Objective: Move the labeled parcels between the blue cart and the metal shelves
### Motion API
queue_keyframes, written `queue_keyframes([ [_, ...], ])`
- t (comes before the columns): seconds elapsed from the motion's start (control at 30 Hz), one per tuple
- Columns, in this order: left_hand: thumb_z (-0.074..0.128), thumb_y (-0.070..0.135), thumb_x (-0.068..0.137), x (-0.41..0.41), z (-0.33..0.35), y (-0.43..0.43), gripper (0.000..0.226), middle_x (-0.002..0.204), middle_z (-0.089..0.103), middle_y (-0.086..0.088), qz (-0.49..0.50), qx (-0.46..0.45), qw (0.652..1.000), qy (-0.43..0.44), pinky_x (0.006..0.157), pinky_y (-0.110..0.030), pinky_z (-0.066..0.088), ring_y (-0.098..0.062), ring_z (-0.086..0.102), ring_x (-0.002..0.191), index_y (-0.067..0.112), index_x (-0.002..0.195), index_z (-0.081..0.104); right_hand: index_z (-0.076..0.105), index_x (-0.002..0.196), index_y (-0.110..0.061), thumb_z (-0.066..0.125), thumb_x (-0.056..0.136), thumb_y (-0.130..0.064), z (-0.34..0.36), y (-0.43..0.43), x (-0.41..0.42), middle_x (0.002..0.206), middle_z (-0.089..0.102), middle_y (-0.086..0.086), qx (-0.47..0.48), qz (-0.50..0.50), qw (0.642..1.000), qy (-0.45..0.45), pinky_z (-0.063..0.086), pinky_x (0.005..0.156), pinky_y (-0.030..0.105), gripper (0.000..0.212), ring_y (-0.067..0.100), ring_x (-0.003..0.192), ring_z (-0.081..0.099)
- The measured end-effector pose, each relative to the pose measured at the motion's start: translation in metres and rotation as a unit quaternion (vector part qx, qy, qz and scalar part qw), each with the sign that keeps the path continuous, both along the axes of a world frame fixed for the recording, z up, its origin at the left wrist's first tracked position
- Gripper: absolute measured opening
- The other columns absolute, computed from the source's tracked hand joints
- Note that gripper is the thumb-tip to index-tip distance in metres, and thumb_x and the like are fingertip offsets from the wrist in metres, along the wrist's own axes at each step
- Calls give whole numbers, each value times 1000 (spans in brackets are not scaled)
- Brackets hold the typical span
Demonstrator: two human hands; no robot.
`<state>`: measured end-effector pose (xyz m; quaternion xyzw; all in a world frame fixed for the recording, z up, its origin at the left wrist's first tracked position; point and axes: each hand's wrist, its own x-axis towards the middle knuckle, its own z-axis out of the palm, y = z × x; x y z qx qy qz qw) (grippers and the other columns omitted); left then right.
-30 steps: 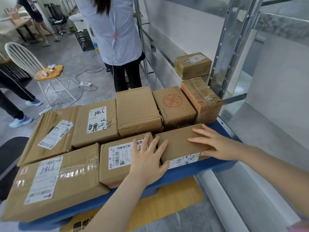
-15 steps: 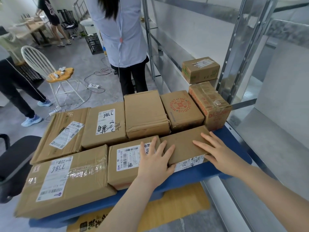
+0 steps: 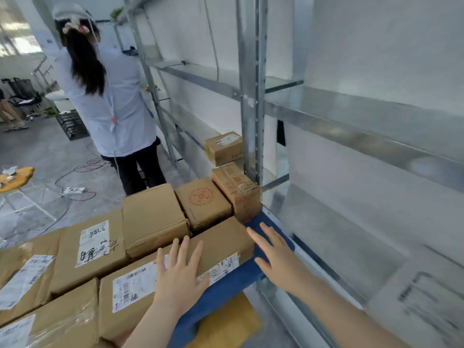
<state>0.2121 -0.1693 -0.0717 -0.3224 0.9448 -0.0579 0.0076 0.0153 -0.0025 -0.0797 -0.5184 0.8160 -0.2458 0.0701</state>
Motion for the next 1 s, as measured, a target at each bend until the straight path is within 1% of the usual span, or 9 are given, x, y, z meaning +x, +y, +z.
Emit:
queue_keyframes([
  [0.07,47,49,84,-25,13,12,64,146,43,-16,-69,-29,996,54,106,-65,24,-40,37,135,20,142,45,0,146,-49,44,99,-31,6,37,-2,160,-5,-7,7,-42,999,-8,29,112,37,67,17,147,-2],
  [0.17,75,30,74,-78,30,49,67,137,52,-19,-155,-13,982,110,99,-64,37,-41,48,127,12,135,53,6,149,-40,43,99,-29,20,93,-6,160,-1,-2,24,-134,991,-16,25,113,39,64,20,147,2],
  [0.33,70,28,80,-141,44,131,61,134,54,-22,-340,40,928,147,96,-64,40,-42,51,123,10,135,53,12,150,-38,41,100,-28,43,180,5,160,-1,-3,-6,-316,948,-31,22,115,43,59,22,147,0],
  [0.47,41,40,96,-175,39,194,63,159,18,-6,-424,97,895,98,116,-51,11,-29,12,146,27,152,16,23,148,-31,42,98,-26,49,244,27,159,11,1,-17,-439,898,-13,27,112,38,53,26,143,18],
  [0.57,32,43,98,-192,28,232,59,161,6,2,-464,146,872,61,117,-47,3,-23,-1,147,33,151,8,26,146,-27,42,97,-21,44,267,45,157,14,6,-18,-479,877,-36,25,112,35,52,28,143,17],
  [0.8,24,40,101,-221,-13,269,50,160,7,8,-460,198,865,-21,115,-48,15,-25,10,146,40,149,13,10,151,-23,40,90,2,16,237,30,160,-6,-2,-26,-529,845,-69,33,109,30,72,18,146,5],
  [0.87,24,41,100,-227,-24,266,49,160,6,9,-442,223,868,-35,113,-49,20,-25,16,144,39,148,16,6,152,-18,42,88,4,6,234,19,159,-10,3,-6,-565,818,-109,35,105,31,77,25,145,15],
  [0.9,25,43,100,-229,-29,263,49,160,4,10,-438,235,867,-35,111,-50,23,-25,19,143,40,148,16,5,151,-15,43,89,1,1,236,14,159,-10,6,-5,-575,808,-125,33,106,32,75,28,143,18],
  [1.0,27,46,99,-233,-40,254,52,160,-1,11,-458,280,843,-21,109,-46,31,-26,26,140,42,149,13,6,151,-11,39,96,-14,-16,244,7,159,-8,11,-5,-576,805,-145,14,117,37,65,26,146,3],
])
